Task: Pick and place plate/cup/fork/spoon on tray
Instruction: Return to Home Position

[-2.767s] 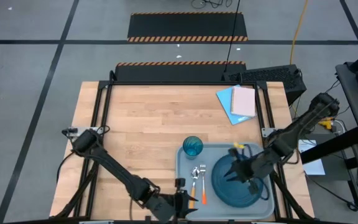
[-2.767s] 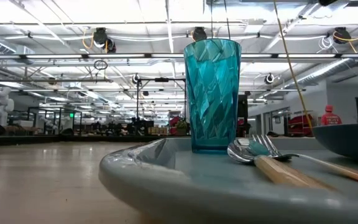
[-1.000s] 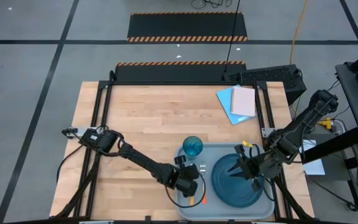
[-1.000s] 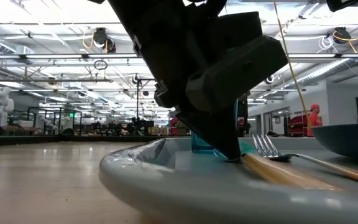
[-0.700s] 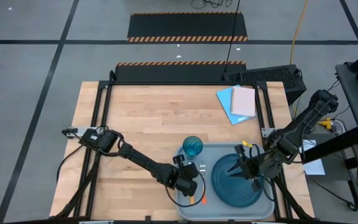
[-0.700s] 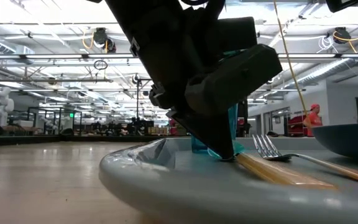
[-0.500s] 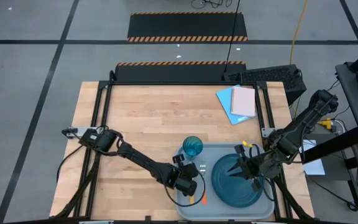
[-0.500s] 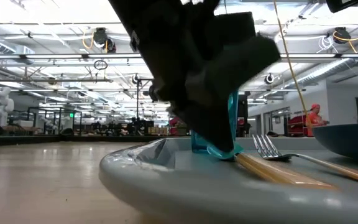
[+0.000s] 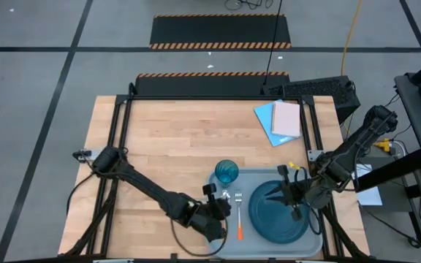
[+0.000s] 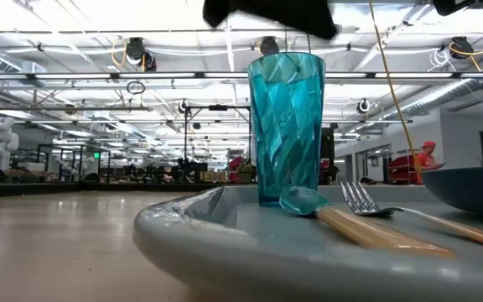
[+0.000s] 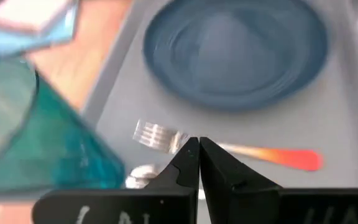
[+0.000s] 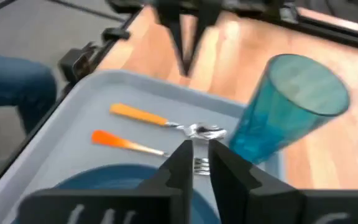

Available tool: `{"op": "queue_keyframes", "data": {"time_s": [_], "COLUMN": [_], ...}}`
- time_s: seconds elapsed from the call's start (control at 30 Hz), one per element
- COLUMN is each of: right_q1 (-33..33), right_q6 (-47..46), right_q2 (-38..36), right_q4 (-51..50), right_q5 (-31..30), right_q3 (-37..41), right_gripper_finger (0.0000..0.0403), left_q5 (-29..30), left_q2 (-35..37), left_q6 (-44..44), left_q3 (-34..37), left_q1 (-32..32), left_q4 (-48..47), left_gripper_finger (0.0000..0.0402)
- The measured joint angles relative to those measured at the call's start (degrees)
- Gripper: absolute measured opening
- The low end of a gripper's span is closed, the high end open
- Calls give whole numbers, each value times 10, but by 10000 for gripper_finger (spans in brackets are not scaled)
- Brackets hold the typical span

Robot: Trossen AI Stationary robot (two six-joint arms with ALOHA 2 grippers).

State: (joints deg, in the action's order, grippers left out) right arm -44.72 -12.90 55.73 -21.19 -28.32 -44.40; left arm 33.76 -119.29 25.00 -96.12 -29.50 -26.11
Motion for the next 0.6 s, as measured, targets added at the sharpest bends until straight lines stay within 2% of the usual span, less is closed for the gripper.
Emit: {"op": "queue_keyframes", "data": {"time_s": [0.13, 0.27, 0.4, 0.6], "right_q1": [-3, -16, -30, -39], "right_q6": [-13, -13, -2, 4], "right_q2": [-8, -28, -52, -100], "right_q4": [-1, -4, -13, -13], "right_q5": [-16, -20, -30, -65], "right_q3": [0, 0, 4, 52], "right_gripper_finger": [7, 7, 2, 1], "left_q5": [8, 8, 8, -10], "left_q2": [37, 81, 122, 133], "left_q6": [-88, -158, -186, -206], "left_q3": [0, -1, -1, 5], "left_q1": [-8, -3, 11, 18], "left_q4": [15, -12, -41, -52], "left_gripper_finger": [17, 17, 17, 17]}}
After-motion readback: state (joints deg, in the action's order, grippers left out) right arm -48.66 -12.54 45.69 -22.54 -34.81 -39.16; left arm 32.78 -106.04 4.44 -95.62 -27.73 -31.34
